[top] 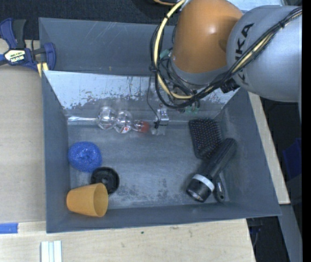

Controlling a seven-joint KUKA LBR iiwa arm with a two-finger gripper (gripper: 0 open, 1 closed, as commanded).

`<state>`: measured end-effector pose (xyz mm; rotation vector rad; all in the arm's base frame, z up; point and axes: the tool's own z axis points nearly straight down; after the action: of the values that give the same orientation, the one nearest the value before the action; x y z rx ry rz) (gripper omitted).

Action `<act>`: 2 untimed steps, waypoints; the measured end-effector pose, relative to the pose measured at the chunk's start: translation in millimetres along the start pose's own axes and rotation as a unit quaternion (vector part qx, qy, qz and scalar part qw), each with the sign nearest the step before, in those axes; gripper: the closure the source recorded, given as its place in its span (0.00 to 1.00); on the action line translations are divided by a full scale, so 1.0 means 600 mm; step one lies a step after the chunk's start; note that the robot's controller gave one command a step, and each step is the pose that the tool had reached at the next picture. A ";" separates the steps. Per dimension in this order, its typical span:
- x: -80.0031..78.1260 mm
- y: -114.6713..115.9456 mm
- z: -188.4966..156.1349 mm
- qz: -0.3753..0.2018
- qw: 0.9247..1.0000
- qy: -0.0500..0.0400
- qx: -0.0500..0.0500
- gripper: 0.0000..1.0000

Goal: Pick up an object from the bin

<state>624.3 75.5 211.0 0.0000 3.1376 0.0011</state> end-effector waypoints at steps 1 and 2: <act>0.006 0.099 0.189 -0.001 1.000 0.000 -0.001 0.00; 0.027 0.202 0.091 0.122 0.993 -0.004 -0.002 0.00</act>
Offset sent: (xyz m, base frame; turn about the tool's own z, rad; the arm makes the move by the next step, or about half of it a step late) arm -0.0178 0.1197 -0.0588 0.2463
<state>608.2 196.8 156.6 0.3813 3.1068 0.0077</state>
